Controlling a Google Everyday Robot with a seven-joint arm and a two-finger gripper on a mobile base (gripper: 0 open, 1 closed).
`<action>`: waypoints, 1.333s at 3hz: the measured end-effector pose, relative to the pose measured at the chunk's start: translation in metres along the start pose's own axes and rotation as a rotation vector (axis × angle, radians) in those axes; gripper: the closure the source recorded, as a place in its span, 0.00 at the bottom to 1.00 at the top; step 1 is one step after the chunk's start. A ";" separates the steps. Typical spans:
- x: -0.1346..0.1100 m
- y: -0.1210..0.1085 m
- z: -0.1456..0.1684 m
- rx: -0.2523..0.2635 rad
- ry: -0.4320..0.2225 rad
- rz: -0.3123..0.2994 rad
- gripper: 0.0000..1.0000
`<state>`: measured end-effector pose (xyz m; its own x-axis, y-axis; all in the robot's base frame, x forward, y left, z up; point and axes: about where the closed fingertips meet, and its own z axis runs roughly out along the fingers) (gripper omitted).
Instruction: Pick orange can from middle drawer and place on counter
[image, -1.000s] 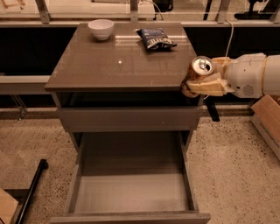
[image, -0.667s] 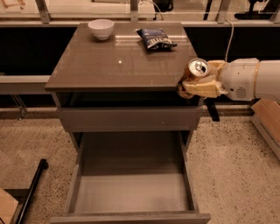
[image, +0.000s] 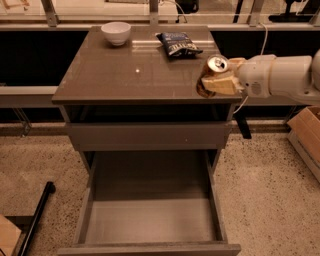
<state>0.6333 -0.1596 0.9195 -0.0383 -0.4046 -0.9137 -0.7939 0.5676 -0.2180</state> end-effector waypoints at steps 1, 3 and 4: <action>0.008 -0.032 0.031 -0.012 0.056 0.020 1.00; 0.018 -0.081 0.095 -0.072 0.136 0.045 0.81; 0.009 -0.098 0.110 -0.065 0.103 0.063 0.50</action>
Offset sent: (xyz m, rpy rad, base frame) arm 0.1403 0.0080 -0.0353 -0.0920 0.1653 0.0122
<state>0.7777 -0.1398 0.8947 -0.1489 -0.4431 -0.8840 -0.8254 0.5480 -0.1356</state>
